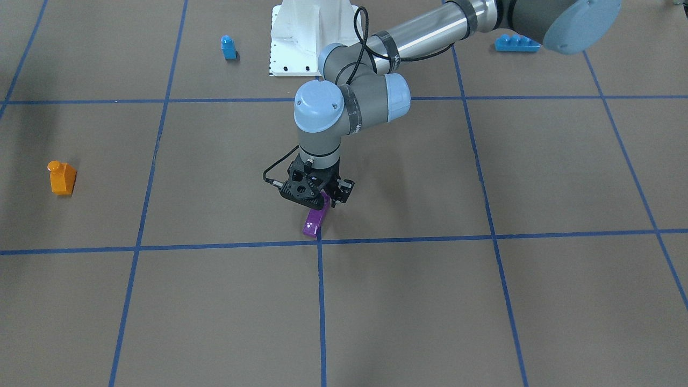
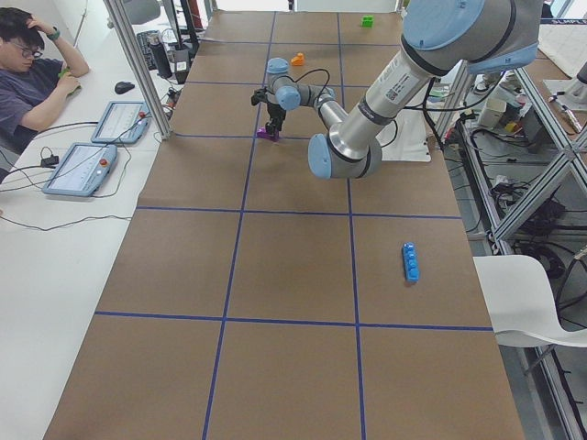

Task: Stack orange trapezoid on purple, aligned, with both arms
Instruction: 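Release the purple block with the left gripper while the right gripper reaches the orange block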

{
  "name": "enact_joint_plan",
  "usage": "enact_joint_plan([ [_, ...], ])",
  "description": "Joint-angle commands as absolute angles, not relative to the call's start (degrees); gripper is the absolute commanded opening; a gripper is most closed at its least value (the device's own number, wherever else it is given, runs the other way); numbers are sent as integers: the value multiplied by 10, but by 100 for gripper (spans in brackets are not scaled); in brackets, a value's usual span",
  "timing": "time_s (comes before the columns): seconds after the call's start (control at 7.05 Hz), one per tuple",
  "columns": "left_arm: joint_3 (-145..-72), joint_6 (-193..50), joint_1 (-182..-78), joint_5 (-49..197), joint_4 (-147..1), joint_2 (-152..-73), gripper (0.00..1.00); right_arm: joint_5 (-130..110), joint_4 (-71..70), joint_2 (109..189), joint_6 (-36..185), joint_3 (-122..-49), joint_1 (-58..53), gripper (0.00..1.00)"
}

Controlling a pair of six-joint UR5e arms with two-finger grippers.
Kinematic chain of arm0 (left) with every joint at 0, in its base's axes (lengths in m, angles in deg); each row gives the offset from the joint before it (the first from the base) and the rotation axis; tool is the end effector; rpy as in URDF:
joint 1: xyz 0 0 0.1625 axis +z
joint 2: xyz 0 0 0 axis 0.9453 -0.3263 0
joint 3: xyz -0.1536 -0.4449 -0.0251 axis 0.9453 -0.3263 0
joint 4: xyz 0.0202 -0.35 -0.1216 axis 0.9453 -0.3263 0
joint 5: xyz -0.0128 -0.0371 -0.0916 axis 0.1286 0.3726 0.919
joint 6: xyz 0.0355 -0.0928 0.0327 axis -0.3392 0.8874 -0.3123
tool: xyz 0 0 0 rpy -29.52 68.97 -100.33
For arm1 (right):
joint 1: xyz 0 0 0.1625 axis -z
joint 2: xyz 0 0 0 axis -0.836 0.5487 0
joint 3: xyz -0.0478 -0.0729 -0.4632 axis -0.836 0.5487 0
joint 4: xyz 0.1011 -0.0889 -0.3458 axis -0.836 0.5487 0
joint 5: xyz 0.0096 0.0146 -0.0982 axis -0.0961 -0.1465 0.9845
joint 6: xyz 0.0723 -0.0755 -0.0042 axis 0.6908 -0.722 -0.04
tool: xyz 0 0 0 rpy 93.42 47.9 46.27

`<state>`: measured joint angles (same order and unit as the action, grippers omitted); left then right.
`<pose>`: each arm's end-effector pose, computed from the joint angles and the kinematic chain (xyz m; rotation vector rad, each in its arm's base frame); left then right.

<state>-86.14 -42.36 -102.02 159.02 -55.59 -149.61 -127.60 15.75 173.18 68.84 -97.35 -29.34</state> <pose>0.6471 -0.5104 0.2242 0.2691 0.7790 0.3635 0.0236 -0.4194 0.6171 0.0221 -0.8952 0.0500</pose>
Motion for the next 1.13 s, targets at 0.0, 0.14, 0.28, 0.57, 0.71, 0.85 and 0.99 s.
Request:
enact_joint_plan([
  [0.0,-871,-425,-1057,1601,-557,-1506,100,-1266,156,1708,771,-1002,-235,100],
  [0.14,-878,-424,-1092,1645,-546,-1511,100,-1218,125,1696,839,-1015,-183,100],
  [0.28,-906,-430,-1134,1685,-493,-1511,100,-1180,20,1716,941,-1016,-132,100],
  [0.57,-994,-498,-1172,1694,-362,-1508,100,-1125,-148,1802,1035,-1010,-58,100],
  [0.71,-1033,-526,-1194,1694,-306,-1502,100,-1110,-153,1810,1036,-1005,-36,100],
  [0.85,-1060,-573,-1210,1694,-255,-1500,100,-1104,-158,1811,1035,-989,-24,100],
  [0.99,-1098,-608,-1223,1694,-235,-1468,100,-1085,-163,1805,1036,-972,-3,100],
])
